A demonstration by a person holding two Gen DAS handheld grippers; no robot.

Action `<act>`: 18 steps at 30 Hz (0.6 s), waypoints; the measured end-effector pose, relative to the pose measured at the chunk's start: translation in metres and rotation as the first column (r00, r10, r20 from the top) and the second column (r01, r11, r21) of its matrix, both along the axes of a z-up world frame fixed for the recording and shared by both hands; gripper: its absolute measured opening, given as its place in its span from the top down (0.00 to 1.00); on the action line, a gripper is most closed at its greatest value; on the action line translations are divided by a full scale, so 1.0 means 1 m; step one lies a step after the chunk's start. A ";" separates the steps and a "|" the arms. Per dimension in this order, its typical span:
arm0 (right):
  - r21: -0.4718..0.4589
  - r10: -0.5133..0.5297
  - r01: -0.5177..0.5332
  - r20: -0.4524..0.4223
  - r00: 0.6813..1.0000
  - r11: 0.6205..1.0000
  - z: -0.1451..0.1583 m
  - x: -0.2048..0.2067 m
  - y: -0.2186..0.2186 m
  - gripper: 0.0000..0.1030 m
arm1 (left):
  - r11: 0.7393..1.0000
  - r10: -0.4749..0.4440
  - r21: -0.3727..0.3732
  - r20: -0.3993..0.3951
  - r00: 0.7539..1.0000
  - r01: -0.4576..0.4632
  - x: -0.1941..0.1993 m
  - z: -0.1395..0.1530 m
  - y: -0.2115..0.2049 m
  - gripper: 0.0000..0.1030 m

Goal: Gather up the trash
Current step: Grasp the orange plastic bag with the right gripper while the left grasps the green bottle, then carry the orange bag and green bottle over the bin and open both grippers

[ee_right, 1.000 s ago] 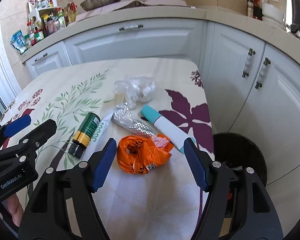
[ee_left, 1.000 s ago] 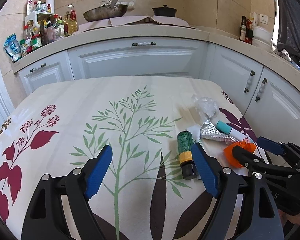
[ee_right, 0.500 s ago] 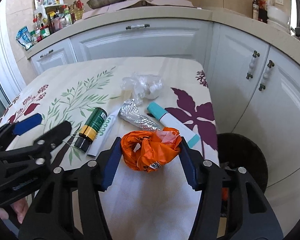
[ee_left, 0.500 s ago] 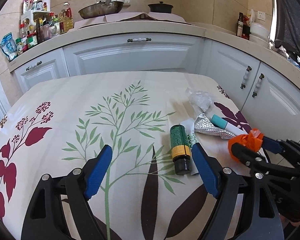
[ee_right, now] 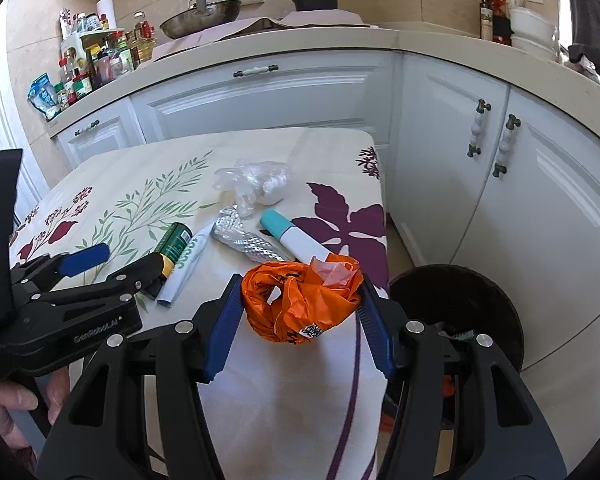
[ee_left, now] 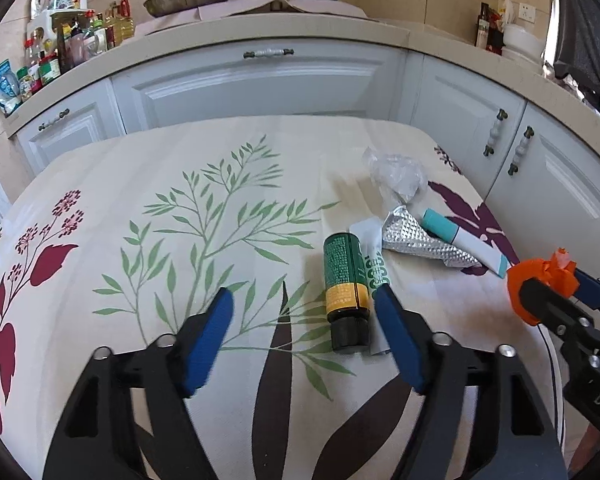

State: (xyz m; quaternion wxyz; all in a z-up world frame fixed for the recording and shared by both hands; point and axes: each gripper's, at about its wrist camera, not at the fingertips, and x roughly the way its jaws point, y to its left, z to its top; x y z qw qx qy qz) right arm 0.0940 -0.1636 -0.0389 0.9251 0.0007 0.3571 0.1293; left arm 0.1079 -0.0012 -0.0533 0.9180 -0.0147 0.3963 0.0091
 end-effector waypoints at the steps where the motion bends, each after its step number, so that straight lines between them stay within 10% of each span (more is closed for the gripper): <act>1: 0.002 -0.002 0.002 0.000 1.000 1.000 0.000 0.000 -0.001 0.47 | 1.000 -0.003 -0.002 -0.007 1.000 0.003 0.001 -0.001 0.000 0.37; 18: 0.004 0.001 -0.001 0.011 1.000 1.000 0.001 0.000 -0.002 0.47 | 0.998 -0.050 -0.049 -0.038 0.998 0.048 0.001 -0.005 0.000 0.76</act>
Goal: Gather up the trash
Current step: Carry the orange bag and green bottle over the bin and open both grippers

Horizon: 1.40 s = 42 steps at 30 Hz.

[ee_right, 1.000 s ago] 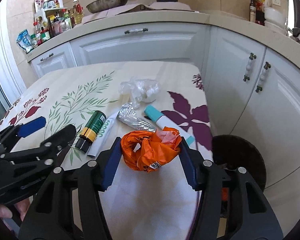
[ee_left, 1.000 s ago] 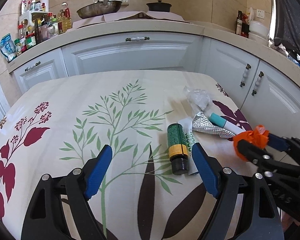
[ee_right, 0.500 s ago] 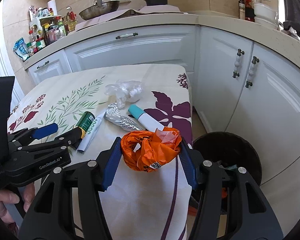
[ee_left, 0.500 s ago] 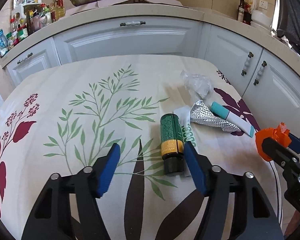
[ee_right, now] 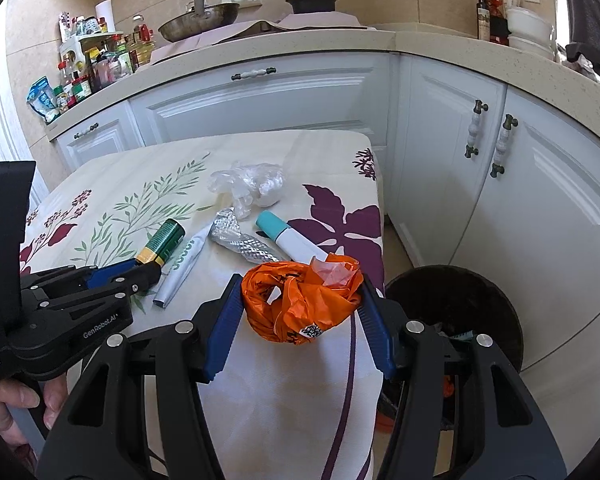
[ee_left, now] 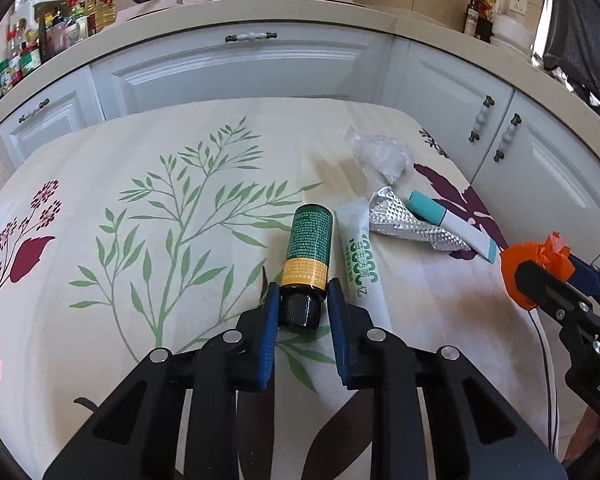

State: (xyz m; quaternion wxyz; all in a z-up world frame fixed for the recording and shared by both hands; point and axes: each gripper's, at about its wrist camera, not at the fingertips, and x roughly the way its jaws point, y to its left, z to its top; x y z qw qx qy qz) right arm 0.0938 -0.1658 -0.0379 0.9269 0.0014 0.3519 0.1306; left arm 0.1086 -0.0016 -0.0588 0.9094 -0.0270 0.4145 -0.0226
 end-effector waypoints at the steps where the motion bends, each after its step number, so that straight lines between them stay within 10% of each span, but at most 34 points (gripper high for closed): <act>1: 0.000 0.000 0.000 0.003 1.000 1.000 0.000 -0.001 0.000 0.47 | 1.000 0.006 0.001 0.009 1.000 -0.006 -0.001 0.001 0.001 0.76; 20: -0.008 -0.016 0.017 0.142 0.990 1.000 0.031 -0.024 -0.004 0.47 | 0.997 0.070 0.016 0.241 0.968 -0.076 -0.044 0.061 0.006 0.76; 42: 0.030 -0.176 0.174 0.197 0.964 0.984 0.040 -0.046 -0.085 0.47 | 0.995 -0.104 0.040 0.278 0.955 0.096 -0.065 0.072 -0.073 0.76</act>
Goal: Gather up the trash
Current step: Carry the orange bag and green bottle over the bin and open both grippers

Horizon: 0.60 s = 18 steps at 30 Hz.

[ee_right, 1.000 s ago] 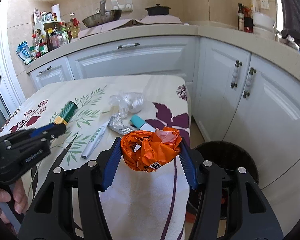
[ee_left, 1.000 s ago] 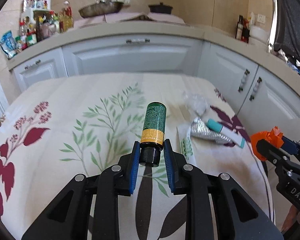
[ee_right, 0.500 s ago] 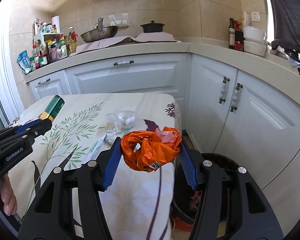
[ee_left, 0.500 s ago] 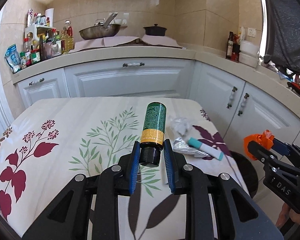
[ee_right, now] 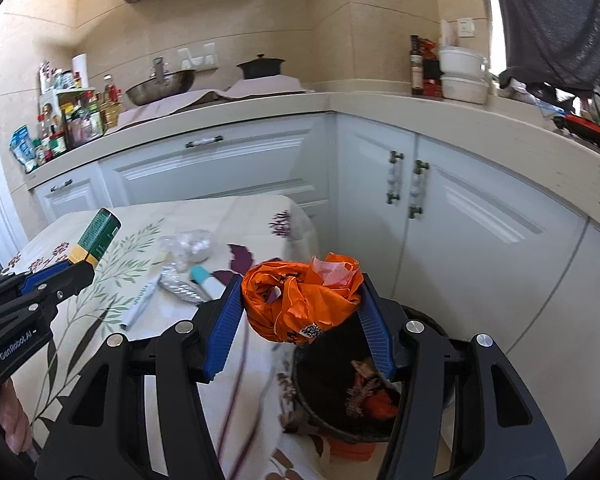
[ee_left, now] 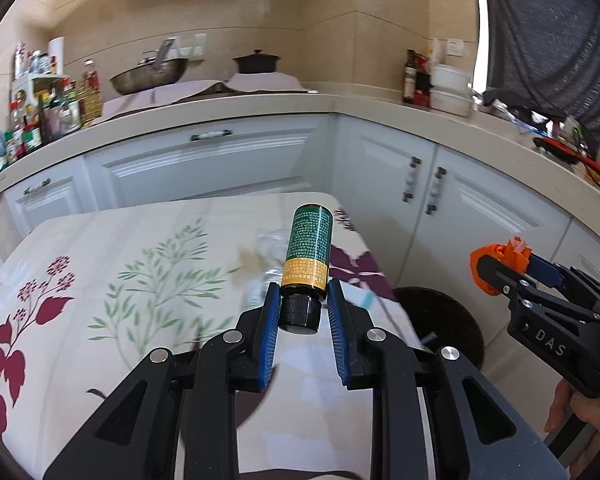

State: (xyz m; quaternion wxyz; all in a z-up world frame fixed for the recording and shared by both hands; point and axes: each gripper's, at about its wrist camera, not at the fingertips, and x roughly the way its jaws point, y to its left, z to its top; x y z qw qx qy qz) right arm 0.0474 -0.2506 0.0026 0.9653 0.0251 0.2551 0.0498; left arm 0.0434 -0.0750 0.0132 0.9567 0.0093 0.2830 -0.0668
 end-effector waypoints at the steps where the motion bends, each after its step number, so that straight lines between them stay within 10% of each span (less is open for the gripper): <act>1: 0.002 -0.008 0.008 0.001 1.000 1.000 0.000 -0.001 -0.005 0.47 | 1.000 -0.009 0.002 -0.001 1.000 0.009 0.000 0.000 -0.004 0.76; 18: 0.024 -0.128 0.129 -0.017 0.992 0.991 -0.015 -0.008 -0.077 0.47 | 0.988 -0.146 0.041 -0.039 0.988 0.148 0.007 -0.019 -0.087 0.76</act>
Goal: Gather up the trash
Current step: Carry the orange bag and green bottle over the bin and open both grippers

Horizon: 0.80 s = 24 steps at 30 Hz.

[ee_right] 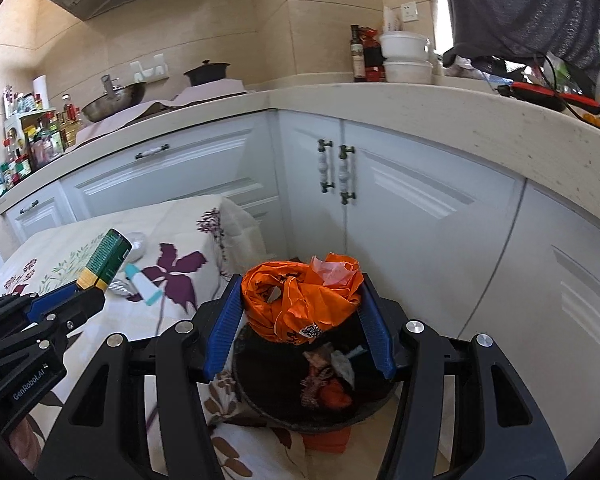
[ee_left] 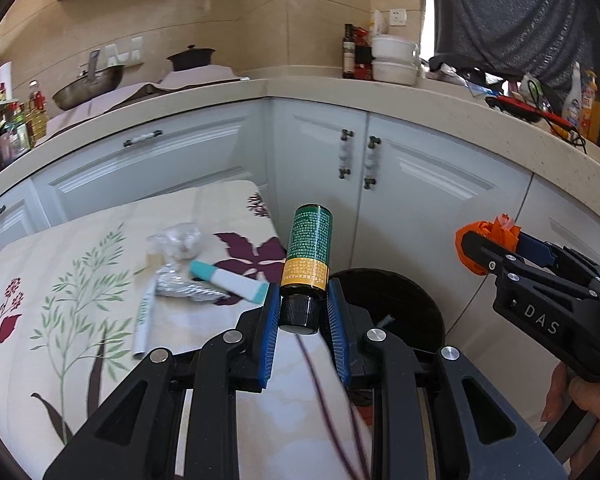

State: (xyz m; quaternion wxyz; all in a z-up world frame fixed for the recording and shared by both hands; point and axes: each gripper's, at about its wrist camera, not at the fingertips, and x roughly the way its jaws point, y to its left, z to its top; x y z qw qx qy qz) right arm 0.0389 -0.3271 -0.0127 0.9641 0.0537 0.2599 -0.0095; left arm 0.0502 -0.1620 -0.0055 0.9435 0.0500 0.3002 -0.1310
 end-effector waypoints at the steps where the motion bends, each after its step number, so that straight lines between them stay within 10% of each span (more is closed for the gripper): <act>1: 0.001 -0.003 0.003 -0.001 1.000 1.000 -0.001 0.000 -0.002 0.47 | 1.000 -0.002 0.002 -0.001 1.000 0.002 0.001 -0.001 -0.002 0.76; 24: 0.002 -0.040 0.041 -0.016 0.999 0.999 -0.016 0.032 -0.037 0.47 | 1.000 0.002 0.016 -0.011 1.000 -0.002 0.033 -0.018 -0.050 0.76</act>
